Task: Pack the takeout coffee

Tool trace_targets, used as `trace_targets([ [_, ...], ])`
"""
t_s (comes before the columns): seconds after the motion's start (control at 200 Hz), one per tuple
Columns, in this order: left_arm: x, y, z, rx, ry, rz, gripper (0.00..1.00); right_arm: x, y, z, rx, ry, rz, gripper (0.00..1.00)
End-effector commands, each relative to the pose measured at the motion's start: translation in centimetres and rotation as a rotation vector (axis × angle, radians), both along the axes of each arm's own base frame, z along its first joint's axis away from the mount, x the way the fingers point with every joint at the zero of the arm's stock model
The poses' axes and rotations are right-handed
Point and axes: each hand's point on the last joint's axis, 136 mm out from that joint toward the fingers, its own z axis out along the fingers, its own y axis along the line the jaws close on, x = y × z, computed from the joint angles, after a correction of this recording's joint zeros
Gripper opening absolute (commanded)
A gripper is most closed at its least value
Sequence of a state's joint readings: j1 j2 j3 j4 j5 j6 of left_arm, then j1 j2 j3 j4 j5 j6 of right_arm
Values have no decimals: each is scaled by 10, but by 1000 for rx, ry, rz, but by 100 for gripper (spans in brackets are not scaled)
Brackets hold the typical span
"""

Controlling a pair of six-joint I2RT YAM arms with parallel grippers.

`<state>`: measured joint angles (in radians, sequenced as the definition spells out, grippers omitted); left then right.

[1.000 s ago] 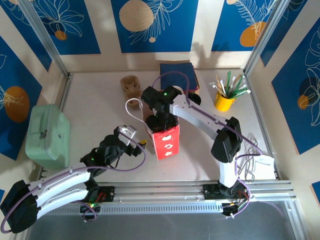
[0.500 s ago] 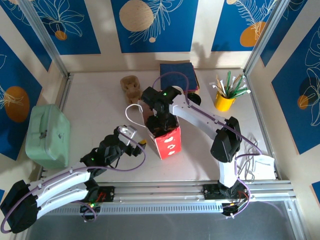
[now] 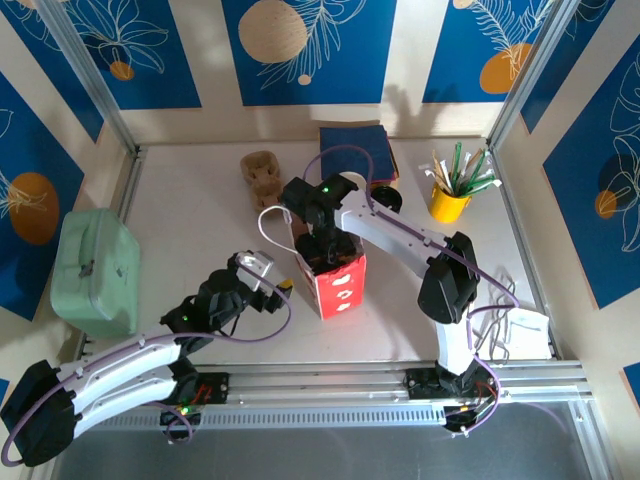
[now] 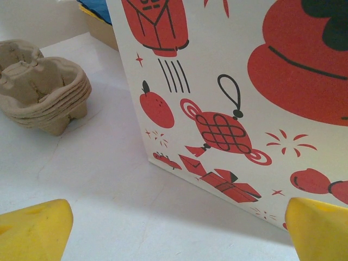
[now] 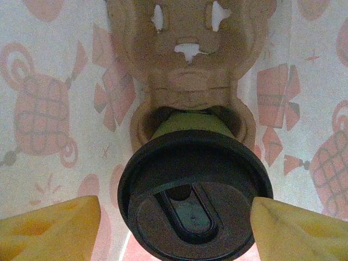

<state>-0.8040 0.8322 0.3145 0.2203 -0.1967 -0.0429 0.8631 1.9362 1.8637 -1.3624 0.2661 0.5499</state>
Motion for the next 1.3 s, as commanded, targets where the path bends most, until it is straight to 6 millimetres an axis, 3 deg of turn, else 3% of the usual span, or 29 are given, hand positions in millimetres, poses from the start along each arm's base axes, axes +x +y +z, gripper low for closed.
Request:
trace_targets([
  [0.0, 0, 0, 2, 6, -20, 4, 100, -4, 0, 9, 1, 1, 19, 73],
  [0.815, 0, 2, 3, 5, -26, 5, 99, 0, 7, 42, 117, -45, 17, 74],
  [1.296, -1, 2, 3, 3, -27, 5, 99, 8, 4, 80, 174, -136, -1, 74],
])
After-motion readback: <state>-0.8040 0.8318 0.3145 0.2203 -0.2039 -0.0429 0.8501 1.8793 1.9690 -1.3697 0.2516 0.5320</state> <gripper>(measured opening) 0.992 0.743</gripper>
